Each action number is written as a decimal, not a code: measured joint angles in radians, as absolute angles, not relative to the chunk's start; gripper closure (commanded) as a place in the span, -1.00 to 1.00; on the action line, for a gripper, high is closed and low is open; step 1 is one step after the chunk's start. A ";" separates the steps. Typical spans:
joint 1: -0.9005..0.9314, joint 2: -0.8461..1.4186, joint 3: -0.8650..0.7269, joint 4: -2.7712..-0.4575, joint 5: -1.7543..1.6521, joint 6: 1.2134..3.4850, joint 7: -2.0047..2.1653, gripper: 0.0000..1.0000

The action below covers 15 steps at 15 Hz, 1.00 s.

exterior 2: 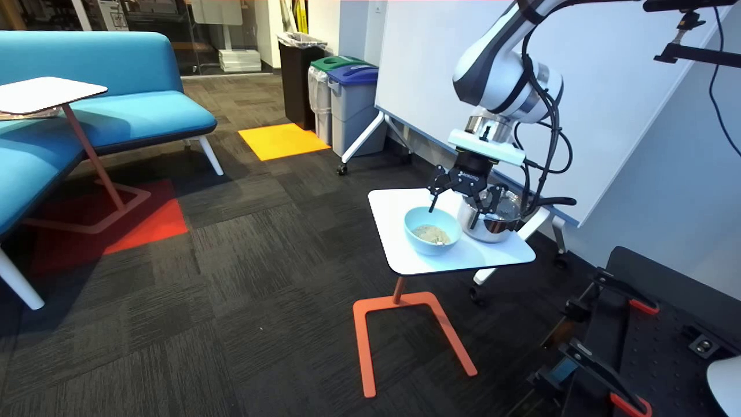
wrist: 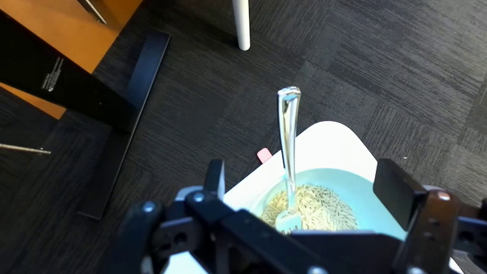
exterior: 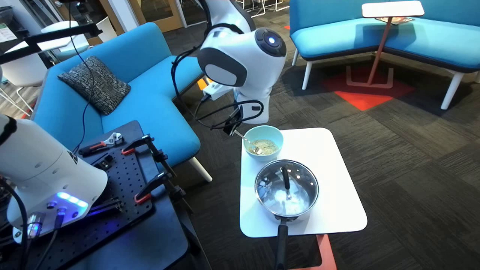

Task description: Remove the fork from the bowl

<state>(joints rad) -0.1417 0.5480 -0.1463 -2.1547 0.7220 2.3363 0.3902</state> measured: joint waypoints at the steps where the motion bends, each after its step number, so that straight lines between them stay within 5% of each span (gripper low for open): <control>1: -0.142 0.558 -0.145 -2.144 0.719 2.320 0.401 -1.00; 15: -0.140 0.716 -0.142 -1.978 0.674 2.137 0.419 -1.00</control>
<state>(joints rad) -0.1402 0.7156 -0.1425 -1.9776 0.6743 2.1368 0.4193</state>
